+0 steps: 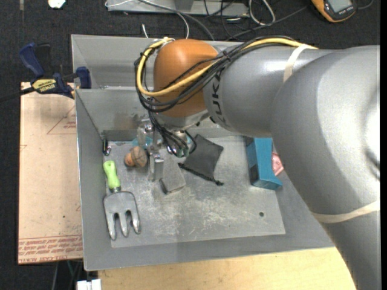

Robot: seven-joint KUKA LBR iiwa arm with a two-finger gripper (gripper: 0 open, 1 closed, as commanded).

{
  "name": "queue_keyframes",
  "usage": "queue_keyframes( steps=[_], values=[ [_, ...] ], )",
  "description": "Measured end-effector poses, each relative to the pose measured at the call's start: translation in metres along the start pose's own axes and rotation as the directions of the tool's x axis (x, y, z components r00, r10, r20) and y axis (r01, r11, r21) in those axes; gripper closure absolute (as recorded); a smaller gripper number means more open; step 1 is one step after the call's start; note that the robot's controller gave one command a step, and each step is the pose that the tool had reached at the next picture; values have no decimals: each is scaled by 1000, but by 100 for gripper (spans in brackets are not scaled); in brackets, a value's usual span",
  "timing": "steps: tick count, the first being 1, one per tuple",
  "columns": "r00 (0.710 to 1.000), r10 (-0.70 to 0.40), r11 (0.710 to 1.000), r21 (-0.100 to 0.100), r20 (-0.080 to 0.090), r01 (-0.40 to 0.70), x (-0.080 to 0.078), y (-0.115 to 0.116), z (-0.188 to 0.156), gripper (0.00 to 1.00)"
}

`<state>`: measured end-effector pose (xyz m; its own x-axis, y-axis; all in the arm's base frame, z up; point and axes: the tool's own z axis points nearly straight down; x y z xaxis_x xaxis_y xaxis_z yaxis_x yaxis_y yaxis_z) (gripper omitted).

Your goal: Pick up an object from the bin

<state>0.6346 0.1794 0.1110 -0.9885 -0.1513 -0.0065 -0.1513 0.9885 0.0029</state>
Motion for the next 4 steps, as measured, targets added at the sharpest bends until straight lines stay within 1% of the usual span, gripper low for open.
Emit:
queue_keyframes(
  steps=[1,2,3,4],
  values=[
    [998,68,998,0,-2,-68,7,10,-26,0],
    [997,79,997,-1,2,-79,5,11,-37,0],
    [999,-45,999,-2,4,46,0,-15,-19,0],
    [997,76,997,-3,2,-76,-2,-28,-14,0]
  ],
)
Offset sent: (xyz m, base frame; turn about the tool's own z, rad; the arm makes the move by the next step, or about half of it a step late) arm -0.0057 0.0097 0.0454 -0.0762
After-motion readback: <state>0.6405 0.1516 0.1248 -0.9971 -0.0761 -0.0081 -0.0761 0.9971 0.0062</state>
